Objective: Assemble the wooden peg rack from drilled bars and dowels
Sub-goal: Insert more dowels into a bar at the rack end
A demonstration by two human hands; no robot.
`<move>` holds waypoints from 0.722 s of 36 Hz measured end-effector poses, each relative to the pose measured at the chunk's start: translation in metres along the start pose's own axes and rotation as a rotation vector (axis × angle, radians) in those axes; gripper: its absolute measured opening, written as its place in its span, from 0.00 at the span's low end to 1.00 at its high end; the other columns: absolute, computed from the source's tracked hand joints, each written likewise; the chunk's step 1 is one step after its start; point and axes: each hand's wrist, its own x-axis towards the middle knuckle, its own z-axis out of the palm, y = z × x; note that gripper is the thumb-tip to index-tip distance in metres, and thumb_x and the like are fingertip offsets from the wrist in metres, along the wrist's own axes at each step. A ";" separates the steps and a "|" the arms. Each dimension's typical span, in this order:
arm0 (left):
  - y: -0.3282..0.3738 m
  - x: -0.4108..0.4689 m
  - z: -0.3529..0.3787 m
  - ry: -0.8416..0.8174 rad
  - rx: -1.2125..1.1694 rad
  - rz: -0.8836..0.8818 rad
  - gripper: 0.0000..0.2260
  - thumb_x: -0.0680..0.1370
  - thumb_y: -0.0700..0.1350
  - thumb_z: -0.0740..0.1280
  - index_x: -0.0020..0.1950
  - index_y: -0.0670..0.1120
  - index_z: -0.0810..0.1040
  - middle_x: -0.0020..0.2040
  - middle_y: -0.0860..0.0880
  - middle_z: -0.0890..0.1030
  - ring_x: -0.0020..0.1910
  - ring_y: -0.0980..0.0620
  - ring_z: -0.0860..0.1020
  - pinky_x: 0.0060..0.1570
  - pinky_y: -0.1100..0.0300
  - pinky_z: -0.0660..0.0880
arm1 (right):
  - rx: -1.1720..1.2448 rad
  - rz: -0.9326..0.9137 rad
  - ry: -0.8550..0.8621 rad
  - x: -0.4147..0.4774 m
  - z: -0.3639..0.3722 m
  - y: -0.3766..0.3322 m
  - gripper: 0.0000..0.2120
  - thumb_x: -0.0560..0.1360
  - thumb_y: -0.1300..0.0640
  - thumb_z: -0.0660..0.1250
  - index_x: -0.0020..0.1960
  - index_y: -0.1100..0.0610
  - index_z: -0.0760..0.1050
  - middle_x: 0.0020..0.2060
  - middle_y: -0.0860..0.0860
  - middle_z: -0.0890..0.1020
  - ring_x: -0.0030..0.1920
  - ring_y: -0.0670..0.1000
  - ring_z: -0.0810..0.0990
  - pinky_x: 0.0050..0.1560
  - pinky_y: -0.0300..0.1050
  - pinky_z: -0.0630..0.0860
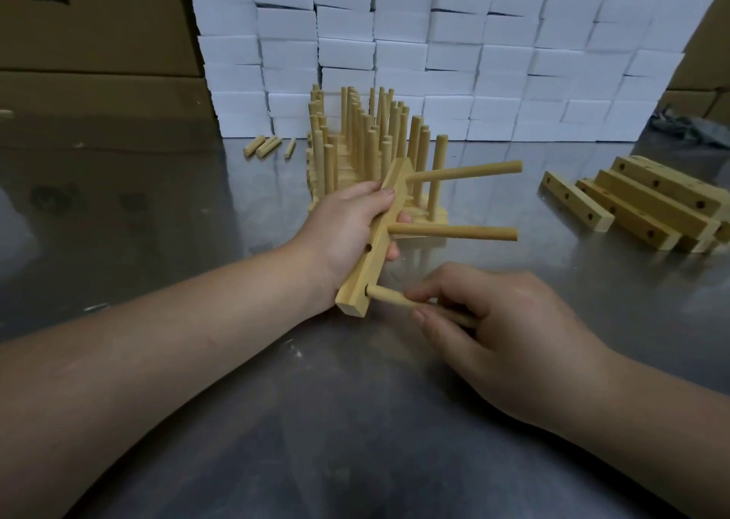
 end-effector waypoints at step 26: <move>0.003 -0.004 0.006 -0.008 0.018 0.025 0.09 0.80 0.41 0.58 0.55 0.42 0.76 0.30 0.48 0.77 0.22 0.55 0.71 0.23 0.65 0.70 | -0.183 -0.132 0.080 0.001 0.000 -0.004 0.14 0.71 0.51 0.58 0.40 0.56 0.79 0.27 0.48 0.79 0.25 0.51 0.76 0.20 0.44 0.68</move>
